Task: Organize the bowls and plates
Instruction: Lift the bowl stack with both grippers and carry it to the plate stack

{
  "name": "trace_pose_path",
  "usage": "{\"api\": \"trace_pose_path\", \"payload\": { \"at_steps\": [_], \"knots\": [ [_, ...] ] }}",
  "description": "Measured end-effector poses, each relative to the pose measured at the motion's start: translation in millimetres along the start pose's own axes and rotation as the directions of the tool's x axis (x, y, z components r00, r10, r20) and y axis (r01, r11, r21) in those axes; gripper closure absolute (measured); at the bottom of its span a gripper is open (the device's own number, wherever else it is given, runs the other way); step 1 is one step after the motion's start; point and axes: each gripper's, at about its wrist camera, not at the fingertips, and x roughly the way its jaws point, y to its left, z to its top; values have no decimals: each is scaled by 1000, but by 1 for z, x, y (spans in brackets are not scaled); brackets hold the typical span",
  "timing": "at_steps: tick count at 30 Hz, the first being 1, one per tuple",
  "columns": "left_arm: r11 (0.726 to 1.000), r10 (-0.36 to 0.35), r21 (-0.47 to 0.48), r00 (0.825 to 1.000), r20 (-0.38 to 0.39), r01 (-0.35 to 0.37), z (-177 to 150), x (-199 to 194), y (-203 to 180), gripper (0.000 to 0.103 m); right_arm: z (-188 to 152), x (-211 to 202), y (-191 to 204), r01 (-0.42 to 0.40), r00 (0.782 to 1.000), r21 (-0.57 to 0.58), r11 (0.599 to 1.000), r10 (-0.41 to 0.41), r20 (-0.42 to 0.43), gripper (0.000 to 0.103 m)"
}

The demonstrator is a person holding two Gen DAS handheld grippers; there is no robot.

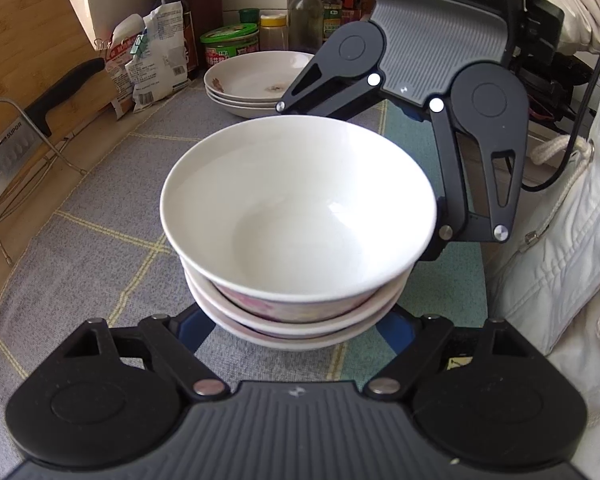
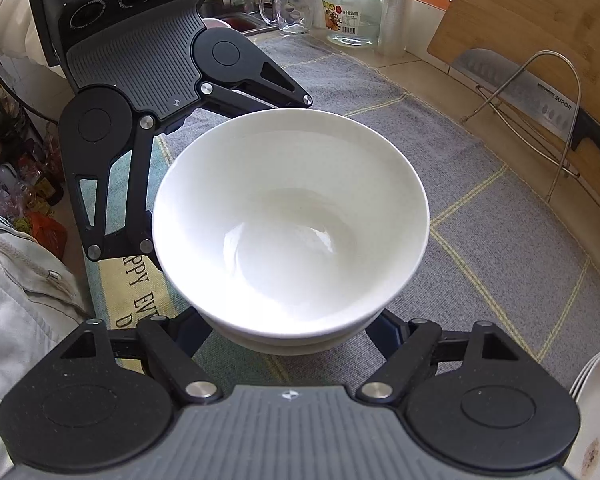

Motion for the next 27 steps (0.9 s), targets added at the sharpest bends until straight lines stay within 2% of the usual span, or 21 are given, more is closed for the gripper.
{"api": "trace_pose_path", "payload": {
  "at_steps": [9,20,27],
  "knots": [
    [1000,22,3,999,29,-22,49,16,-10,17,-21,-41,-28,30,1000,-33,999,-30,4,18],
    [998,23,51,997,77,-27,131,72,-9,17,-63,-94,-86,115,993,-53,992,-115,3,18],
    [995,26,95,996,86,-34,172,108,-4,17,-89,-114,-127,169,986,-44,985,-169,-1,18]
  ]
}}
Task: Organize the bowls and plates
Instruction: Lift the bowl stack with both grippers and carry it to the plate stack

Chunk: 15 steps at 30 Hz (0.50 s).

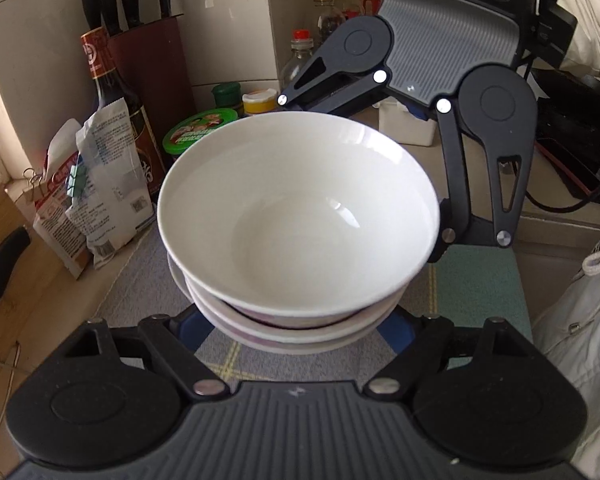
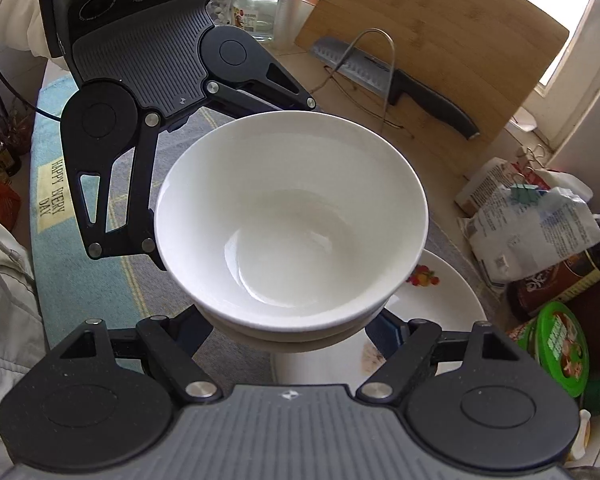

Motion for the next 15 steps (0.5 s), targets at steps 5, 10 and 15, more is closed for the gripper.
{"api": "trace_pose_path", "payload": {
  "at_steps": [5,10,15],
  "knots": [
    [1000,1,20,1000,-8,-1,15,26,5,17,-18,1,-25,15,1000,11,1000,-15,-11,18],
    [1000,-8,17,1000,-24,8,22,47,13,17,-33,3,-43,14,1000,22,1000,-13,-24,18],
    [1000,-14,9,999,-36,15,24,61,18,17,-42,9,-55,3,1000,32,999,-2,-29,18]
  ]
}}
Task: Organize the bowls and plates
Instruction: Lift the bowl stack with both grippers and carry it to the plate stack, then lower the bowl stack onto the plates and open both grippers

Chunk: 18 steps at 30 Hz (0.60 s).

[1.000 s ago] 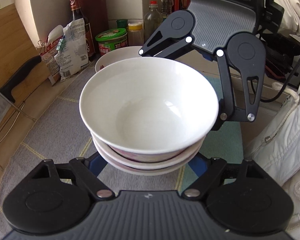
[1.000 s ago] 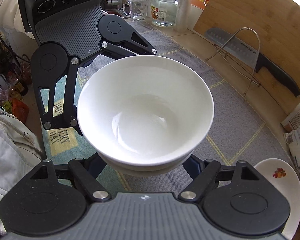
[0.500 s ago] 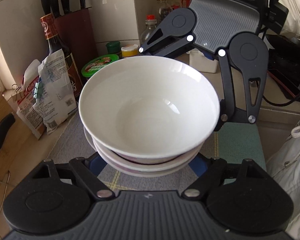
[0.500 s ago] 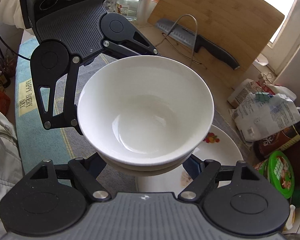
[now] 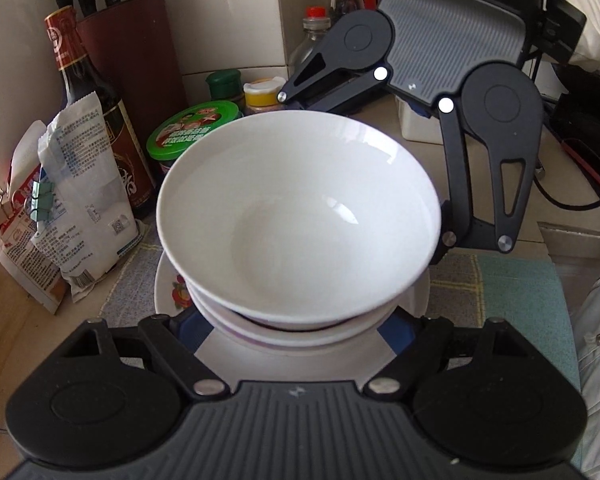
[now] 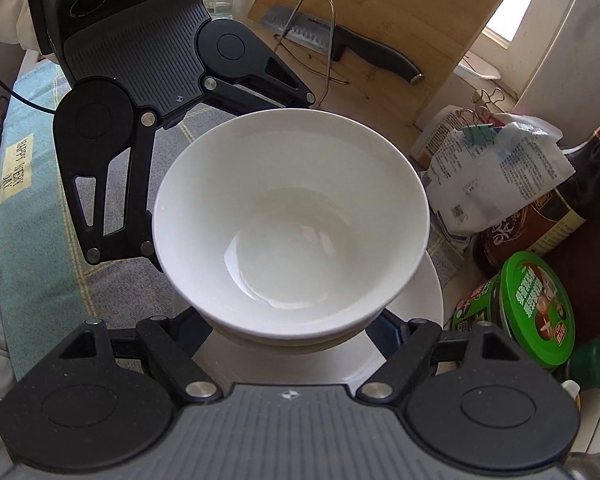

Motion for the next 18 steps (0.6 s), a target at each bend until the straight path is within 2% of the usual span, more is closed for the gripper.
{"api": "trace_pose_path", "payload": {
  "at_steps": [10,18],
  "knots": [
    [1000,-10,-14,1000,-15,10,1,14,5,17,-8,6,-11,-22,1000,17,1000,22,-10,18],
    [1000,-2,-19,1000,5,2,-2,13,4,16,-11,8,-19,-32,999,54,998,32,-8,18]
  ]
}}
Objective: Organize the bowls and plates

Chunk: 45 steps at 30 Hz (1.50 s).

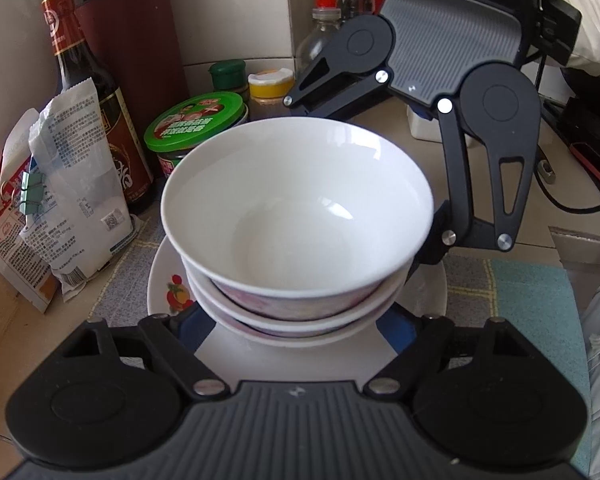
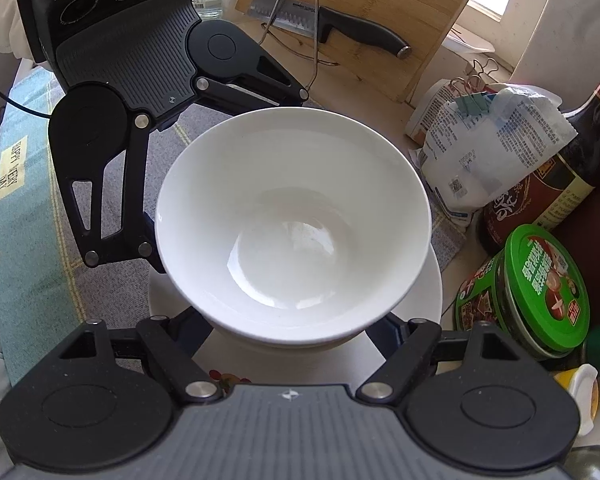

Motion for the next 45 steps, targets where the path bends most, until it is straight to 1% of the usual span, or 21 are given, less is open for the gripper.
{"api": "trace_pose_path", "payload": {
  "at_steps": [2,3,4,5,8,11,14,17,20,21,23,26,29,31,32,34,35,37,40,42,45],
  "knots": [
    [999,29,13,1000,9,-29,-1,-1,-3,11,0,0,-3,-9,1000,22,1000,9,14,16],
    [999,49,16,999,15,-49,-2,-2,-4,5,0,-1,-4,-18,1000,35,999,17,19,14],
    [998,63,9,998,27,-64,-3,-4,-5,3,-1,-1,-5,-21,999,46,999,19,26,11],
    [997,73,-6,997,39,-72,-5,-6,-5,3,-2,-2,-4,-11,999,51,999,9,35,6],
    [991,121,-59,991,64,-117,-11,-13,-7,1,-3,-4,0,11,999,70,997,-14,49,0],
    [975,206,-106,973,108,-195,-20,-27,-16,1,-3,-8,5,51,997,128,990,-57,43,0],
    [951,290,-159,945,150,-266,-26,-45,-29,1,-2,-14,15,109,993,201,974,-117,30,0],
    [938,311,-221,928,205,-266,-31,-65,-40,1,-3,-22,31,183,980,293,939,-197,20,0],
    [919,338,-285,916,214,-273,-37,-80,-48,1,-8,-29,50,253,960,432,866,-279,-3,0],
    [906,353,-317,913,203,-280,-39,-86,-50,1,-9,-32,56,273,952,482,832,-305,-14,0],
    [883,366,-373,916,166,-285,-40,-96,-53,1,-13,-39,69,303,935,601,739,-351,-40,0],
    [820,419,-484,897,142,-307,-45,-116,-59,1,-19,-49,91,339,905,728,596,-419,-77,0],
    [754,467,-552,882,69,-356,-43,-130,-64,1,-19,-58,111,383,866,806,452,-481,-141,0],
    [716,499,-575,866,25,-396,-42,-137,-67,1,-17,-65,124,392,845,836,384,-510,-162,0],
    [701,513,-577,859,-1,-419,-41,-141,-69,1,-16,-68,129,386,839,849,360,-520,-161,0],
    [689,530,-565,847,-34,-454,-40,-145,-72,1,-15,-75,139,366,834,872,325,-531,-152,0],
    [689,533,-559,845,-40,-461,-40,-147,-74,1,-14,-77,142,360,832,878,316,-535,-148,0],
    [696,529,-548,847,-46,-464,-41,-151,-77,1,-11,-82,148,356,827,882,309,-544,-143,0],
    [687,535,-551,843,-57,-473,-40,-156,-78,1,-7,-87,155,356,817,886,297,-558,-141,0],
    [677,546,-553,835,-65,-485,-39,-159,-79,1,-5,-89,158,356,814,887,295,-564,-139,0],
    [670,548,-559,834,-72,-488,-38,-159,-77,1,-2,-89,160,359,811,885,297,-569,-138,0]
  ]
}}
